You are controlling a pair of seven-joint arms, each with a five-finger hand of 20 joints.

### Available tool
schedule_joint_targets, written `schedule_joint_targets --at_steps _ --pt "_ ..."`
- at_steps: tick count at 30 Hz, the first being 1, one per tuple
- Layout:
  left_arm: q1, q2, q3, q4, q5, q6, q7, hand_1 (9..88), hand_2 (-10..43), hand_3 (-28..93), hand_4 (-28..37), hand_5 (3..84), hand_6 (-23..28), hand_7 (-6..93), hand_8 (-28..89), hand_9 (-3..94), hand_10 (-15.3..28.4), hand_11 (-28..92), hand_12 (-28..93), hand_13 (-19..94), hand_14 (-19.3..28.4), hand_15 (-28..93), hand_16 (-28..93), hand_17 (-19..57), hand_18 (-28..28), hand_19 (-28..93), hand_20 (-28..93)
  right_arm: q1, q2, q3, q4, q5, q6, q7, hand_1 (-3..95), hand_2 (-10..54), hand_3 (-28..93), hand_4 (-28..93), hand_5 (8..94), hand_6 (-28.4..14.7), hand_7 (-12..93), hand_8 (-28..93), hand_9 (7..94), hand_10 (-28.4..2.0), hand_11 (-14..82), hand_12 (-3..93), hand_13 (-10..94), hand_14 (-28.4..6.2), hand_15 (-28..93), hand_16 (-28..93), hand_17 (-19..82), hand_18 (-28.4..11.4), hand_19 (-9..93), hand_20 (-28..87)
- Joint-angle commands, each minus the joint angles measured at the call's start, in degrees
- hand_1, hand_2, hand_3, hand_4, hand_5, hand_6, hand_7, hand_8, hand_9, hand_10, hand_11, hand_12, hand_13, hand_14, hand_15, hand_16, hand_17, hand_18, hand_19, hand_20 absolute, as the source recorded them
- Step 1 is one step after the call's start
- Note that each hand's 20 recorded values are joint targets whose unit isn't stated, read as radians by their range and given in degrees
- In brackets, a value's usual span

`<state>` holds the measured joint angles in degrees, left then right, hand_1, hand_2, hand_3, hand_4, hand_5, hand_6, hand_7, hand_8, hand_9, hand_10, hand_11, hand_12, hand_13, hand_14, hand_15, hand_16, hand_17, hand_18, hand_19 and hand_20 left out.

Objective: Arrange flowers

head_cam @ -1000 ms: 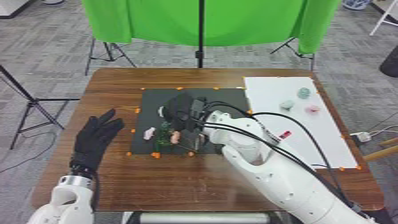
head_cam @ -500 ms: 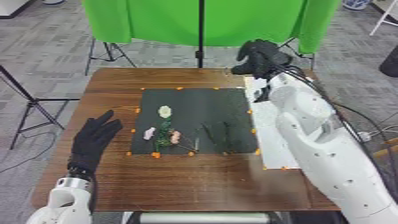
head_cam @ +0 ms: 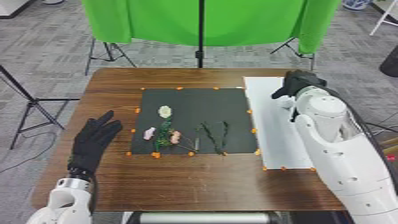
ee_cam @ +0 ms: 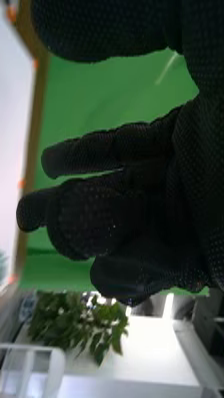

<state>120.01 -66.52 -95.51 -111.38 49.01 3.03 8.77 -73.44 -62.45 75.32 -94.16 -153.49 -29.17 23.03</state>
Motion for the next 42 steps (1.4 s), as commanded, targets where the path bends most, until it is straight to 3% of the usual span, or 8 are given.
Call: schedule_joint_targets --at_steps 1,4,9,13,19,27,40,42 --pt "0.3 -0.22 0.19 0.07 0.05 -0.32 -0.90 18.7 -2.7 65 -25.8 42.8 5.5 4.5 -4 43.2 14.2 14 15 34 16.7 10 6 5.8 12.6 2 18 -2.5 -0.6 0.9 2.6 -1.1 -2.0 1.3 30.6 -9.3 57 -11 55.4 2.5 10 -8 69.9 -16.6 14.4 22.1 83 -6.5 60 34 58 -13.8 93 53" --pt "0.2 -0.21 0.16 0.11 0.10 -0.44 -1.11 18.9 -2.5 65 -25.7 42.8 5.4 4.6 -4 43.1 14.2 14 15 34 16.7 10 6 5.8 12.6 2 18 -3.8 -0.8 0.9 3.8 -1.7 1.1 0.8 34.3 -9.5 58 -12 56.0 2.9 11 -8 71.0 -16.3 15.1 21.8 84 -5.7 61 34 59 -13.1 93 53" --pt "0.3 -0.57 0.13 0.15 0.00 -0.04 -0.77 18.8 -2.6 65 -25.5 42.8 5.3 4.7 -4 43.1 14.3 14 15 34 16.7 10 6 5.8 12.6 2 18 -5.8 -1.5 1.6 5.9 -0.9 9.4 -1.9 48.5 -9.5 59 -16 62.7 3.2 15 -5 76.1 -12.7 18.0 20.7 88 -3.0 59 33 62 -10.9 93 52" --pt "0.5 -0.78 0.04 0.05 0.04 -0.07 -0.52 18.9 -2.6 65 -25.5 42.8 5.3 4.7 -4 43.1 14.3 14 15 34 16.8 10 6 5.7 12.6 2 18 -6.4 -1.1 1.1 7.0 -0.1 18.5 -3.0 60.7 -9.5 49 -15 71.6 2.3 18 6 85.3 -9.0 8.9 32.7 90 -1.8 57 34 64 -9.9 93 51" --pt "0.7 -0.61 -0.05 -0.02 0.00 -0.03 -0.55 19.0 -2.5 65 -25.4 42.8 5.3 4.7 -4 43.1 14.3 14 15 34 16.8 10 6 5.8 12.6 2 18 -4.2 1.8 -1.5 0.1 6.1 24.1 -2.1 64.9 -9.5 49 -15 78.9 0.2 20 9 90.8 -8.4 9.7 35.3 93 -0.8 57 34 67 -9.0 93 51" --pt "0.4 -0.58 0.13 0.05 0.07 -0.14 -0.57 18.9 -2.8 65 -25.5 42.9 5.4 5.0 -4 43.3 14.4 14 15 34 16.9 10 6 5.8 12.6 2 18 0.5 2.8 -12.2 -11.0 17.7 19.5 -4.8 64.8 -9.5 49 -14 79.4 -0.1 19 9 91.0 -8.3 9.8 35.9 94 -0.4 57 35 67 -8.8 93 52" --pt "-0.8 -0.77 1.20 0.62 0.27 -0.68 -0.90 18.7 -3.1 66 -26.2 43.8 5.5 6.3 -5 43.8 14.6 16 15 34 17.0 12 5 5.1 13.2 2 18 4.4 -6.4 -26.6 -5.9 13.3 11.8 -11.6 65.6 -8.9 45 -12 78.0 0.4 20 9 89.5 -8.5 11.4 35.7 93 -0.3 57 37 67 -9.0 93 54" --pt "-0.3 -0.77 1.03 0.36 0.11 -0.55 -0.76 18.7 -3.1 66 -26.4 43.9 5.6 6.5 -5 43.9 14.7 16 15 34 17.0 12 5 5.1 13.3 3 18 4.0 -6.7 -27.2 -5.9 12.6 11.9 -11.9 65.4 -8.8 45 -12 77.8 0.5 20 9 89.2 -8.6 11.8 35.9 93 -0.4 57 37 67 -9.1 93 54"
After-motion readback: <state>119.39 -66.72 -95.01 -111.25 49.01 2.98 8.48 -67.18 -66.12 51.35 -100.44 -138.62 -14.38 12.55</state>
